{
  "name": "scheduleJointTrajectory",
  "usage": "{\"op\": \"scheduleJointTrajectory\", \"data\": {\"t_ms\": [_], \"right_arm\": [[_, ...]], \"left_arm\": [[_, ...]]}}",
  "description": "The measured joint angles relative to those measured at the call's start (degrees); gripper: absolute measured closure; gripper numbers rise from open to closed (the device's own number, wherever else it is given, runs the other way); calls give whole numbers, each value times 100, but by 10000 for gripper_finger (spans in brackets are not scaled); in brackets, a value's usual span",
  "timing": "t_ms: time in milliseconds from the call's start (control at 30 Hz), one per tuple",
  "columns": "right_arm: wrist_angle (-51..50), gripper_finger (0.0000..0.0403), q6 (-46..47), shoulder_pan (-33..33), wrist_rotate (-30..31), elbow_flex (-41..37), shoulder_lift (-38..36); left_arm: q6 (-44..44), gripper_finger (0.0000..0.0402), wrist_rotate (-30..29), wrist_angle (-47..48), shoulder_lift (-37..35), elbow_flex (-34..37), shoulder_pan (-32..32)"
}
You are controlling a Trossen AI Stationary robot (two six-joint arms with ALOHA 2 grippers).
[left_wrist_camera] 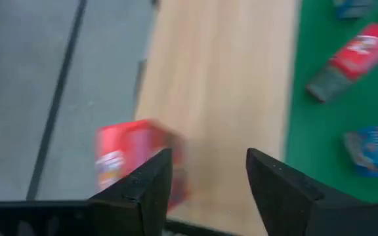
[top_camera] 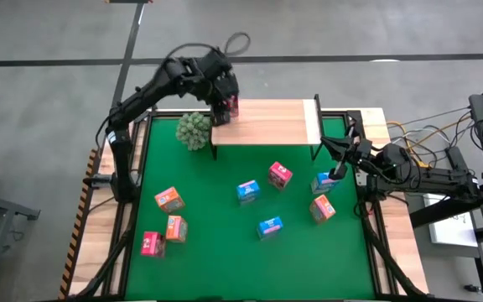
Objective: Stack cereal on shelf
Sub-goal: Put the top center red cereal box on the shelf
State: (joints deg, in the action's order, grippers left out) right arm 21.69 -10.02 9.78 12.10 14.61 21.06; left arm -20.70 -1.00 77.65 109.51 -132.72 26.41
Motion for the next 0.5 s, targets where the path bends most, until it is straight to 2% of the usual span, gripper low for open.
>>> {"op": "scheduleJointTrajectory", "data": {"t_ms": [67, 200, 400, 500], "right_arm": [[-2, 394, 2, 0, 0, 0, 0], [-13, 394, -20, 0, 0, 0, 1], [-84, 394, 25, 0, -2, 0, 7], [-164, 394, 28, 0, -2, 0, 7]], "left_arm": [[0, 252, -171, -23, 0, 146, -279], [6, 296, -1143, -100, 0, 581, -693], [88, 352, -1454, -925, -141, 1824, -734], [110, 368, -2169, -1578, -223, 2438, -712]]}}
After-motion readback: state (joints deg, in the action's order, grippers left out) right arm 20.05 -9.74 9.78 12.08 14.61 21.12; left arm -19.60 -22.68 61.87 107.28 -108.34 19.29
